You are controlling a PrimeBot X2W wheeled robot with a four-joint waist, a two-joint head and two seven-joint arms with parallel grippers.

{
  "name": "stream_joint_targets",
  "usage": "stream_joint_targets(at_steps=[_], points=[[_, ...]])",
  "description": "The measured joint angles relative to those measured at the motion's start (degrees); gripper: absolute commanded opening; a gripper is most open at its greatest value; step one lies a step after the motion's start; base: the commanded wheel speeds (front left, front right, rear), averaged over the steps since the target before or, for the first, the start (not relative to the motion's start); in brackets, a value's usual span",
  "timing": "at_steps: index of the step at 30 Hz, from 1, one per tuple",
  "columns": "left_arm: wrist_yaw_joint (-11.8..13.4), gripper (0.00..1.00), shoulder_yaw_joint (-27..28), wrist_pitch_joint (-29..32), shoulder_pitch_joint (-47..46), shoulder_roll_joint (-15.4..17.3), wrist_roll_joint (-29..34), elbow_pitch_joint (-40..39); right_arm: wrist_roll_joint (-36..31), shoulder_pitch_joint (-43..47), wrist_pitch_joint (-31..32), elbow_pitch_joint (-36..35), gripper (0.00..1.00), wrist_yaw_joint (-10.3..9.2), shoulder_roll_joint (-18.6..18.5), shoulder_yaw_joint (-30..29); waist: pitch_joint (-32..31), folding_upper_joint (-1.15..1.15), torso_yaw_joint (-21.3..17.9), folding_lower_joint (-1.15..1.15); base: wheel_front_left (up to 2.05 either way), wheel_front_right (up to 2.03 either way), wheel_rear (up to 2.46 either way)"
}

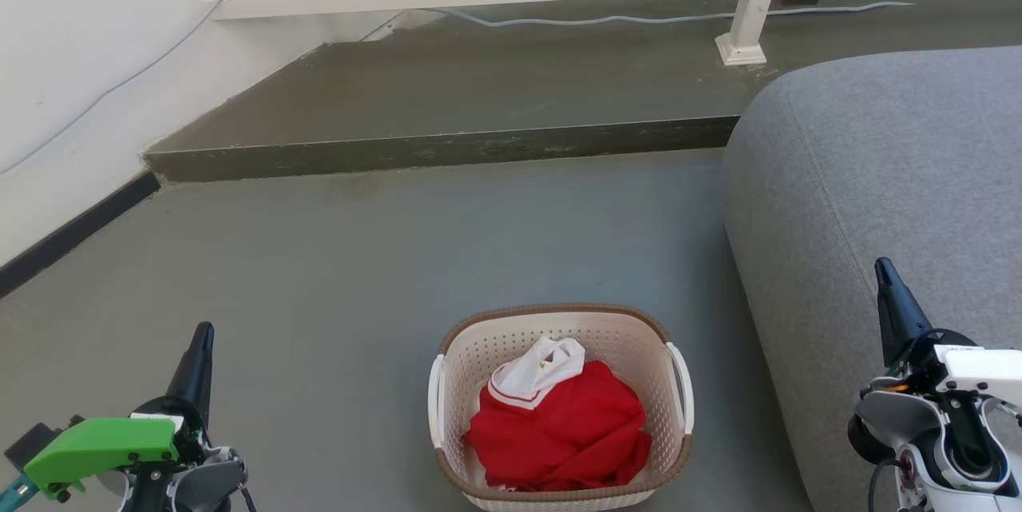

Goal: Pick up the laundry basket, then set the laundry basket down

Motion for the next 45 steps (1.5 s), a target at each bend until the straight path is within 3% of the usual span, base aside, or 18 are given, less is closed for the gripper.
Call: stream_joint_targets(at_steps=[45], points=[[0.0,0.0,-0.01,0.0,0.0,0.0,0.0,0.0,0.0,0.0,0.0,-0.01,0.0,0.0,0.0,0.0,0.0,0.0,0.0,0.0,0.0,0.0,0.0]])
